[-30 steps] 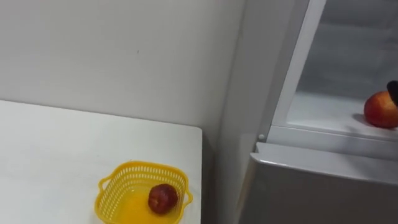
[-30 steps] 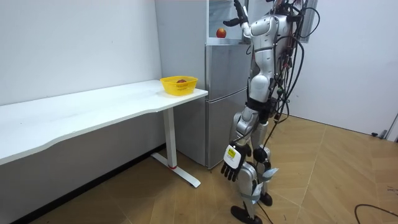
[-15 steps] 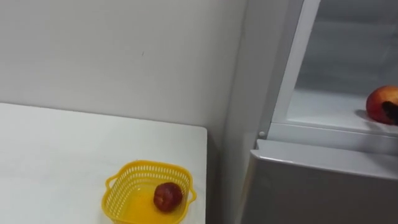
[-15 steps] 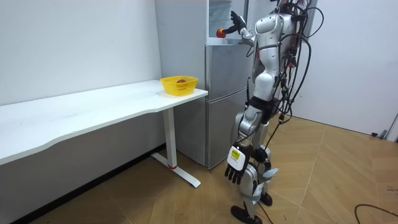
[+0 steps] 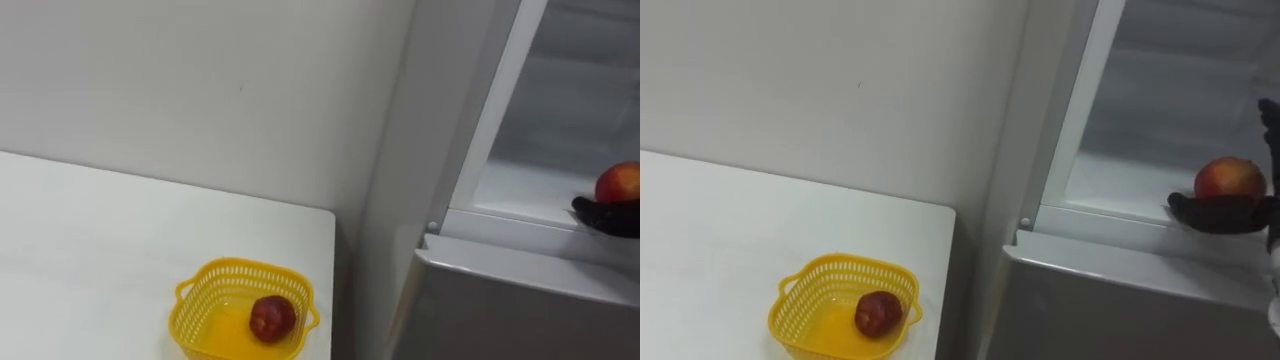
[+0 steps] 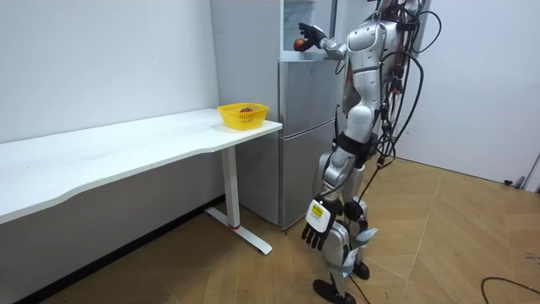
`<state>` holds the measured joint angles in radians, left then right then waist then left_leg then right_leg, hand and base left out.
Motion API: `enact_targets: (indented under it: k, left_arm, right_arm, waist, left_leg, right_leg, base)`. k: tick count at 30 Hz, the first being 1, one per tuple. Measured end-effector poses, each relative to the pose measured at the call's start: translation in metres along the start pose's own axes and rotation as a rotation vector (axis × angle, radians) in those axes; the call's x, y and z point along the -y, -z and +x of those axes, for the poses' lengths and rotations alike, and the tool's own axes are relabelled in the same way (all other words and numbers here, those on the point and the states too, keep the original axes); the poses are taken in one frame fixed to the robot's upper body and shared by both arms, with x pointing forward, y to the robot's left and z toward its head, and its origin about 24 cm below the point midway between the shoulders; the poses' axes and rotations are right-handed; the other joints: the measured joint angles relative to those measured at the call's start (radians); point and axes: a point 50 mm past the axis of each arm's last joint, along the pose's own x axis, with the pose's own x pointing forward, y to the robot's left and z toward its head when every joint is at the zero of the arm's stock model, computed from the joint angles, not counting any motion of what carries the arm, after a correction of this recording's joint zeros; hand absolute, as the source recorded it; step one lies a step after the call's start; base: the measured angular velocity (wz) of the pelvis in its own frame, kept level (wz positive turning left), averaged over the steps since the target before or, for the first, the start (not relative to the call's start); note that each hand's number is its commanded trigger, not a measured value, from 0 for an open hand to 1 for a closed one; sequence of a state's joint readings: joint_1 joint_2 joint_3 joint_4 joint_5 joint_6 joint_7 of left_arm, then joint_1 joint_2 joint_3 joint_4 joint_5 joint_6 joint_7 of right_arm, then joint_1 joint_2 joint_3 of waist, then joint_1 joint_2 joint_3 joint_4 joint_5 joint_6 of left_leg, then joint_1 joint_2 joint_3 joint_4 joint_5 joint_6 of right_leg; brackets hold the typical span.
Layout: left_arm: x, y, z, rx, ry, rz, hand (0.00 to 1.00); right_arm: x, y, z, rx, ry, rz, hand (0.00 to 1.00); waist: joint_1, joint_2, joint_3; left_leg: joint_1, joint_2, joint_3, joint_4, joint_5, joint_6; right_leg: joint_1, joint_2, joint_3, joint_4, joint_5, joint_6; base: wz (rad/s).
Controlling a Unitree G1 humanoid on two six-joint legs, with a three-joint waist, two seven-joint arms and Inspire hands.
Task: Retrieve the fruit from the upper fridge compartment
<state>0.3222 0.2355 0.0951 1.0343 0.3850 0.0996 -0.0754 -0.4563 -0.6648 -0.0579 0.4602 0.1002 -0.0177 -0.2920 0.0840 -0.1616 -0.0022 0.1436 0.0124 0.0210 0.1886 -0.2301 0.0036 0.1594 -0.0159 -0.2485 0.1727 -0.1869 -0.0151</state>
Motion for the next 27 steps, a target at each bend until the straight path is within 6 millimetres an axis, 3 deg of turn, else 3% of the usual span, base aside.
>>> enact_targets:
  k: [8,9,10,27]
  left_arm:
    - [-0.003,0.005,-0.001,-0.012,-0.004,0.005,0.0]
    - [-0.003,0.005,-0.001,-0.014,-0.006,0.005,0.0]
    - [-0.004,0.006,-0.001,-0.014,-0.006,0.005,0.0]
    - [-0.004,0.012,-0.003,-0.039,-0.01,0.004,0.0]
  right_arm:
    - [0.003,0.009,0.001,-0.049,-0.011,0.036,0.0]
    - [0.003,0.01,0.002,-0.053,-0.009,0.041,0.53]
    - [0.003,0.01,0.003,-0.057,-0.01,0.042,1.0]
    - [0.003,0.019,0.005,-0.118,-0.059,0.072,1.0]
  waist:
    - [0.0,0.01,0.0003]
    - [-0.001,0.01,0.0005]
    - [-0.002,0.01,0.0005]
    - [-0.021,0.009,-0.0007]
  left_leg:
    - [0.0,-0.001,-0.001,-0.001,0.0,0.0]
    - [0.0,-0.001,-0.001,0.0,0.0,0.0]
    - [0.001,-0.001,-0.001,0.001,0.0,0.0]
    - [0.007,-0.004,-0.011,0.009,0.0,0.0]
  right_leg:
    - [0.002,0.0,-0.001,0.002,0.0,0.0]
    - [0.002,0.0,-0.001,0.002,0.0,0.0]
    - [0.003,-0.001,-0.002,0.002,0.0,0.0]
    - [0.02,-0.002,-0.016,-0.004,0.0,0.0]
  base:
    - [0.0]
    - [0.0]
    - [0.0]
    - [0.02]
